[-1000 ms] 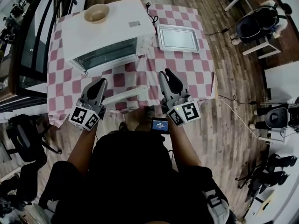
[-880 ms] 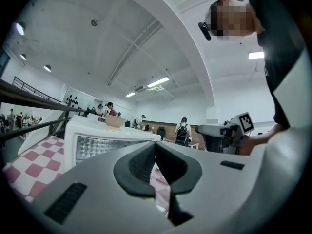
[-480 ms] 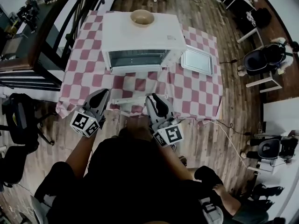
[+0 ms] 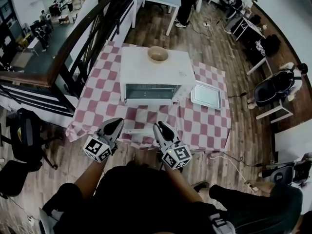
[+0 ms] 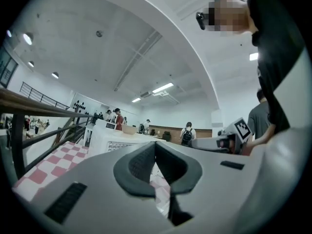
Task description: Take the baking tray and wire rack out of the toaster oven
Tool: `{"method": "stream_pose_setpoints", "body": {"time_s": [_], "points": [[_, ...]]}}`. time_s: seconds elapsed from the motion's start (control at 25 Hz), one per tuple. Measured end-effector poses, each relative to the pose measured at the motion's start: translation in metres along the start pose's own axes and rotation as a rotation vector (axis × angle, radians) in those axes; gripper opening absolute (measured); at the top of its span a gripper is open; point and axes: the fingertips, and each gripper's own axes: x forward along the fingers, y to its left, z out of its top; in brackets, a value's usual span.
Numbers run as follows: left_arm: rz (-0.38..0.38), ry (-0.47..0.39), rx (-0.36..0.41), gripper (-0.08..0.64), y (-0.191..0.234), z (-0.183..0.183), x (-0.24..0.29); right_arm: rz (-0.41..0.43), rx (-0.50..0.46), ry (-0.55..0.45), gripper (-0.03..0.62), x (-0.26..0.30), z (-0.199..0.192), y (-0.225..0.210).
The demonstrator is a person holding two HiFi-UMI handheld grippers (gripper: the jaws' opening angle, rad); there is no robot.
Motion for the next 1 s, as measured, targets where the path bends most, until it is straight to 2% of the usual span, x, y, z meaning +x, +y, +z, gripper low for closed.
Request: {"method": "stream_pose_setpoints", "body": {"time_s": [0.12, 0.32, 0.44, 0.6, 0.68, 0.84, 1.0], "points": [[0.009, -0.009, -0.017, -0.005, 0.003, -0.001, -0.006, -0.009, -0.010, -0.003, 0.089, -0.003, -0.004, 0.003], [-0.019, 0.020, 0.007, -0.005, 0.002, -0.009, -0.010, -0.003, 0.024, -0.014, 0.089, 0.001, -0.008, 0.007], [-0.038, 0.032, 0.034, -0.005, -0.001, -0.012, -0.014, 0.008, 0.059, -0.006, 0.089, 0.002, -0.012, 0.009], [-0.039, 0.024, 0.023, -0.005, 0.003, -0.013, -0.014, 0.015, 0.134, -0.016, 0.089, -0.001, -0.014, 0.008], [-0.038, 0.020, 0.016, -0.005, 0.003, -0.014, -0.014, 0.032, 0.220, -0.025, 0.089, -0.004, -0.015, 0.005], [-0.043, 0.029, 0.012, -0.005, 0.002, -0.019, -0.013, 0.086, 0.495, -0.051, 0.089, -0.005, -0.020, -0.006], [-0.035, 0.050, 0.003, -0.005, 0.007, -0.030, -0.009, 0.109, 0.683, -0.134, 0.091, 0.002, -0.020, -0.030]]}}
